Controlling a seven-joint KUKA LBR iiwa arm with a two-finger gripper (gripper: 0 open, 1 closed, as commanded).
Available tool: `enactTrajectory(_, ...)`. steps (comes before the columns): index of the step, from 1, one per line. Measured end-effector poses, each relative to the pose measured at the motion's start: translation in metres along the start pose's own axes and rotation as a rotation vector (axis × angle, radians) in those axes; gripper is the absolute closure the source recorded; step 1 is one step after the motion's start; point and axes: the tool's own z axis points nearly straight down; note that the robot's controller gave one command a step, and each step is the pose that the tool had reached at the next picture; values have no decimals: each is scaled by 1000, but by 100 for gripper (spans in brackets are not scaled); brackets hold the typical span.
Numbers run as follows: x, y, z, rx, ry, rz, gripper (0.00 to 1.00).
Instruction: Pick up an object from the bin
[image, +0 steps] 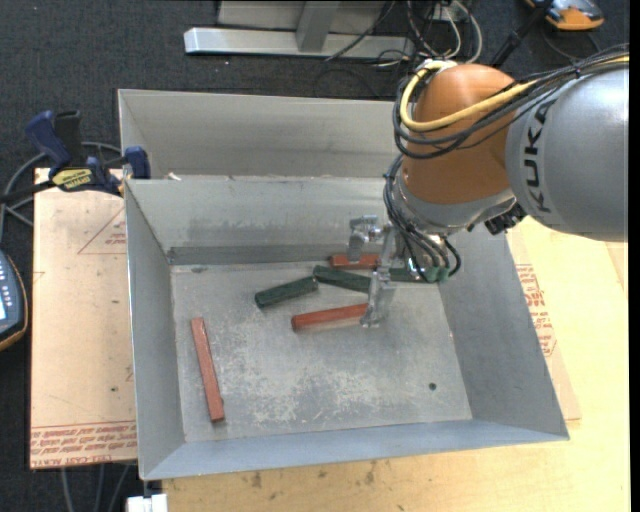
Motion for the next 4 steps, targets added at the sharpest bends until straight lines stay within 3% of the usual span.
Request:
enactTrajectory(1, 5, 7, 91, -1, 0, 30, 0)
enactTrajectory(2, -8, -36, 145, 2, -11, -667, 0)
enactTrajectory(3, -9, -36, 143, 2, -13, -667, 100)
enactTrajectory(4, -15, -34, 5, 6, -18, -711, 100)
